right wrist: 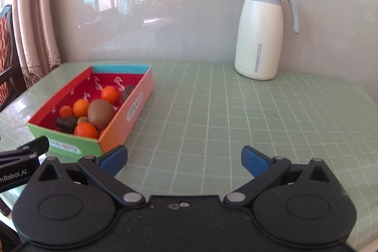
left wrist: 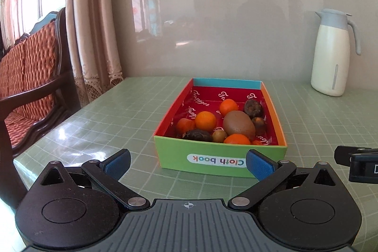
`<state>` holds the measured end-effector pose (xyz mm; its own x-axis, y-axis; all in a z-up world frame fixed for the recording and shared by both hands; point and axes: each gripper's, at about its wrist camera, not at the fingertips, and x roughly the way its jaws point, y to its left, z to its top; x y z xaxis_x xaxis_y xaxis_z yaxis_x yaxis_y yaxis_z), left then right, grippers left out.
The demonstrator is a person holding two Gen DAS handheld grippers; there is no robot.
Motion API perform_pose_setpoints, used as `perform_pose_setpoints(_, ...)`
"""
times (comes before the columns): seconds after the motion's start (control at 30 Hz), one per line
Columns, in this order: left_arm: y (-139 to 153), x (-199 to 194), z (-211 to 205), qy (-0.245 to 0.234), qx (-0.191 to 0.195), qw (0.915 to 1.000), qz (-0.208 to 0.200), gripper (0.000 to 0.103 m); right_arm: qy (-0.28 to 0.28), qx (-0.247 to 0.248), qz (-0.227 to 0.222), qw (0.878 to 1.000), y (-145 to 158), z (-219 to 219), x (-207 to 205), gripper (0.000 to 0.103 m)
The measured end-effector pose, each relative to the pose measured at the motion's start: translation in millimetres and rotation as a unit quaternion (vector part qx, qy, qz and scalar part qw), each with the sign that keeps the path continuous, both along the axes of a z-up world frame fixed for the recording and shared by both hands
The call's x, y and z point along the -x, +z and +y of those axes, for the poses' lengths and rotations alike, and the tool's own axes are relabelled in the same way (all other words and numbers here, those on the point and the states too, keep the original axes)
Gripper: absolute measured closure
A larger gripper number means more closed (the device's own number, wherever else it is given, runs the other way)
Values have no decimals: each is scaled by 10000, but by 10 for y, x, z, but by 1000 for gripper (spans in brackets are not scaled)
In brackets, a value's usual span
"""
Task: Organize fruits
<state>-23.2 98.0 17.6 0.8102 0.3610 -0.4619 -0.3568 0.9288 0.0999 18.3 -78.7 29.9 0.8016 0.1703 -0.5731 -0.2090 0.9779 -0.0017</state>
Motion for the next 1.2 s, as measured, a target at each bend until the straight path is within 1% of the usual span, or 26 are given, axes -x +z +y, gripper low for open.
perform_pose_setpoints(0.13,-28,42,35,14,123,9999,81,0,9,22,29,10000,-78,14,135,0)
perform_pose_setpoints(0.27,-21,62,96,85,284,9996,12,0,66,222,-34,9997,-108,72,219,0)
perform_pose_setpoints(0.37,-28,55,109,86,344,9994,21,0,68,239,-32,9997,-112,88,234,0)
perform_pose_setpoints(0.83,-48,43,62,-31,204,9998,38,0,140,210,1,9997,-119,138,248,0)
perform_pose_setpoints(1.2,-46,45,82,-11,248,9997,31,0,202,174,39,9996,-105,161,253,0)
